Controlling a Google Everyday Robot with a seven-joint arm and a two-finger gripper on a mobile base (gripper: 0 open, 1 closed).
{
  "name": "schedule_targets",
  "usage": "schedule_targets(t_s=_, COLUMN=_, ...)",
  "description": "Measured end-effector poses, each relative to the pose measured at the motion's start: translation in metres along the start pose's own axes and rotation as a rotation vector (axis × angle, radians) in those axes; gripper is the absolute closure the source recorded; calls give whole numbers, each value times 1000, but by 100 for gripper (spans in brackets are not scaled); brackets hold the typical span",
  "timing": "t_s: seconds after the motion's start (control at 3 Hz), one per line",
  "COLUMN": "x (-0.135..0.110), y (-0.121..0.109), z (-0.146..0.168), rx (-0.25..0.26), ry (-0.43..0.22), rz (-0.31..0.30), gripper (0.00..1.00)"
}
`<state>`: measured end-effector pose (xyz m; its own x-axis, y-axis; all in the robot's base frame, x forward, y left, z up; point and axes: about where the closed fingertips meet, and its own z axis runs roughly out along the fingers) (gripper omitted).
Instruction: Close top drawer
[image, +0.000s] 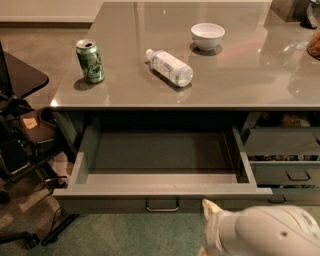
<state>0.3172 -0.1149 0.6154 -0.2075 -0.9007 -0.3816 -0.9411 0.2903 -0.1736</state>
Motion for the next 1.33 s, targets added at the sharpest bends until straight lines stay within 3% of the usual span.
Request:
schedule_targets(t_s=0.67, x=-30, y=-46, z=14, rx=17, ry=-15, rz=-15, gripper=0)
schedule_targets(t_s=1.0, x=-71, y=-93, z=30, rx=29, ry=-44, rz=-18, gripper=0)
schedule_targets(t_s=1.33, x=-95, y=-122, z=46, rx=21, ry=-58, rz=-8, gripper=0)
